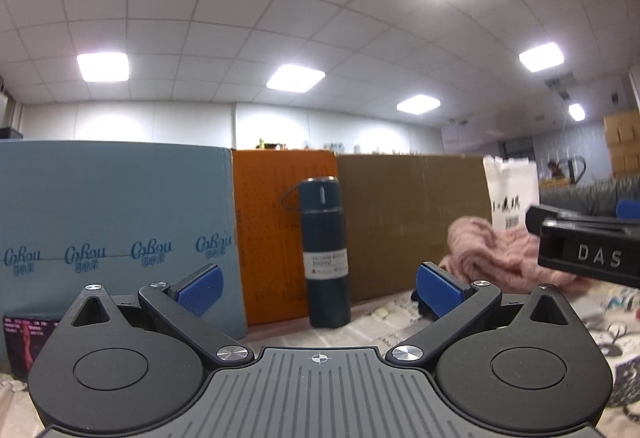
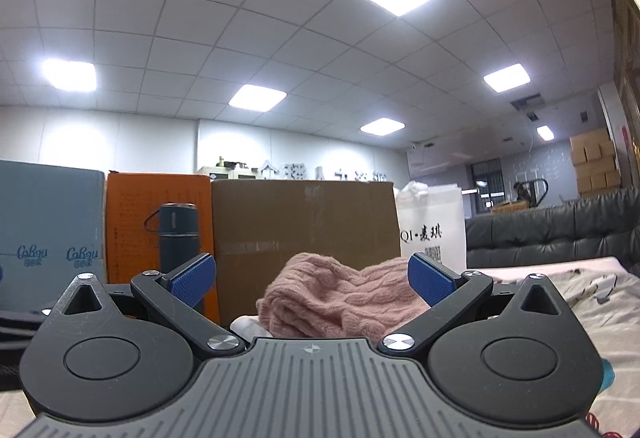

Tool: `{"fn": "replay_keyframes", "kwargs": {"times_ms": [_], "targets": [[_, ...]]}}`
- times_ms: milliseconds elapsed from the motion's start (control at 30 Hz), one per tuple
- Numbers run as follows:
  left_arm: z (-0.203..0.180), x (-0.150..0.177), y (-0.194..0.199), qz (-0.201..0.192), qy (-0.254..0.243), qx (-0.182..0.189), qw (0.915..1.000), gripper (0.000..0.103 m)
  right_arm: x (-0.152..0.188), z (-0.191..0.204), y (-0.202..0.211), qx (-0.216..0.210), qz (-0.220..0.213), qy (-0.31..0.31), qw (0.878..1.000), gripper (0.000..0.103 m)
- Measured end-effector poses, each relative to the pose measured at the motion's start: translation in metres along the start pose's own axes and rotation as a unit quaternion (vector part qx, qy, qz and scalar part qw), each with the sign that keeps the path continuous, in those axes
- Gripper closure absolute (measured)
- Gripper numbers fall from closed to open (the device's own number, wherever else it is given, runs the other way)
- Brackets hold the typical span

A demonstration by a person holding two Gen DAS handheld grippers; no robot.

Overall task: Fold clothes
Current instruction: 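Turn both tools toward the desk holding the brown leather jacket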

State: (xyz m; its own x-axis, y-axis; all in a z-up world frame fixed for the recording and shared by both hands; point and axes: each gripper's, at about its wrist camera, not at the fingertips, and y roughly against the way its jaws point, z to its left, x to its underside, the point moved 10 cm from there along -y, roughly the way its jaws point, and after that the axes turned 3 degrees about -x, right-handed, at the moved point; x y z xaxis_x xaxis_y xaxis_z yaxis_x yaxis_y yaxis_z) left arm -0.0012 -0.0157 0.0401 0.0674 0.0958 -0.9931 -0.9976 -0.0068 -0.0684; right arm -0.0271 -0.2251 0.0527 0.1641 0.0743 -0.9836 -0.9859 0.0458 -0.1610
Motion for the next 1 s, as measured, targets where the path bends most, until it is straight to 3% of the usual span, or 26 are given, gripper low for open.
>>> {"fn": "replay_keyframes", "kwargs": {"times_ms": [100, 233, 467, 600, 800, 1000], "targets": [[-0.003, -0.002, 0.000, -0.005, -0.004, 0.005, 1.0000, 0.000, 0.001, -0.003, -0.003, 0.012, 0.010, -0.005, 1.000, 0.000], [-0.007, -0.005, 0.001, -0.012, -0.010, 0.011, 0.9998, 0.000, 0.004, -0.006, -0.004, -0.003, 0.025, -0.032, 0.999, 0.000], [-0.019, -0.028, 0.025, -0.079, -0.070, -0.006, 0.9943, 0.000, -0.006, -0.006, 0.009, -0.026, -0.008, -0.052, 0.998, 0.000], [-0.002, -0.039, 0.045, -0.083, -0.066, -0.017, 0.9943, 0.000, -0.015, -0.004, 0.021, -0.072, -0.040, -0.078, 0.994, 0.000], [0.065, -0.063, 0.097, -0.100, -0.075, -0.100, 0.9871, 0.000, -0.025, 0.014, 0.042, -0.164, -0.069, -0.083, 0.980, 0.000], [0.142, -0.085, 0.159, -0.109, -0.074, -0.194, 0.9721, 0.000, -0.025, 0.048, 0.049, -0.209, -0.024, -0.043, 0.977, 0.000]]}}
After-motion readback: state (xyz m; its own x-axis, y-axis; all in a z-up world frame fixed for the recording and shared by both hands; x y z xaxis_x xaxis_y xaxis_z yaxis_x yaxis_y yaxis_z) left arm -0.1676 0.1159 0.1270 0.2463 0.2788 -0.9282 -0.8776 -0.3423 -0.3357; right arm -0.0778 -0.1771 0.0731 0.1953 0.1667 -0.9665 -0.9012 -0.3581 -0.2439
